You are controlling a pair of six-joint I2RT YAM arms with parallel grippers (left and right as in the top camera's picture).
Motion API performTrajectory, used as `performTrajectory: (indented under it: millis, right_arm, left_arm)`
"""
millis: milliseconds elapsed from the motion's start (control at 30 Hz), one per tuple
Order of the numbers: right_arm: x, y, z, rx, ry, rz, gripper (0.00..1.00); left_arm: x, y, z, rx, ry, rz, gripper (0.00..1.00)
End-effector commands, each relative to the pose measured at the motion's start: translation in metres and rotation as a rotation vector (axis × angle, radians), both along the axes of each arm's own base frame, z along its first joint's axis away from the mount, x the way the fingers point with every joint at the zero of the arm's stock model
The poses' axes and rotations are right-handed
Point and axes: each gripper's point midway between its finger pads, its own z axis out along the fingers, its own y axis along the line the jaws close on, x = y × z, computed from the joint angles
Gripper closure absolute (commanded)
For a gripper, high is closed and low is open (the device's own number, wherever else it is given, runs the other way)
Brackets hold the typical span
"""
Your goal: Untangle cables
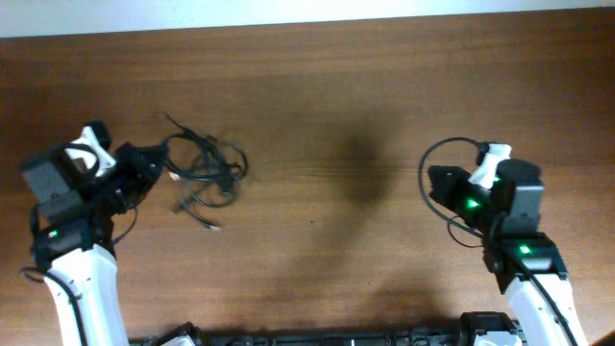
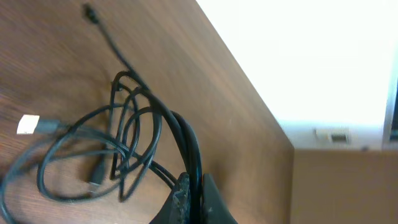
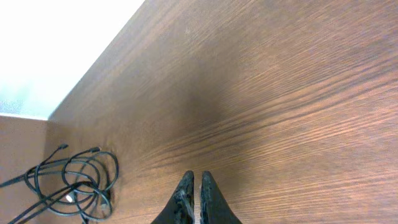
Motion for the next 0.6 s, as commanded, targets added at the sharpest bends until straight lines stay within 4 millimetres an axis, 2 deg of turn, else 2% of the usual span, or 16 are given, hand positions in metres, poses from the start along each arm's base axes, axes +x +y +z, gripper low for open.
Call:
performTrajectory:
  millis: [0,100,267,400,500,567]
  right_arm:
    - [-0.004,0.002,0.012,0.047,-0.039,0.043,0.94]
    - [-0.010,0.020,0.013,0.120,-0.029,0.136,0.85]
    - [-0.024,0.053,0.019,0.215,-0.033,0.332,0.68]
    - [-0.042,0.088,0.023,0.147,-0.107,0.556,0.48]
    - [-0.059,0.121,0.024,0.063,-0.187,0.748,0.37]
    - [-0.065,0.137,0.018,-0.034,-0.219,0.811,0.27]
  left_arm:
    - [-0.003,-0.009,0.028,-0.040,-0.089,-0.060,1.00]
    - [-0.005,-0.024,0.025,-0.193,0.008,-0.017,1.00]
    - [-0.006,-0.063,0.024,-0.580,0.274,0.129,1.00]
    - [-0.005,-0.081,0.028,-0.712,0.367,0.172,1.00]
    - [-0.004,-0.091,0.031,-0.779,0.411,0.189,1.00]
    - [-0.006,-0.100,0.032,-0.817,0.449,0.193,1.00]
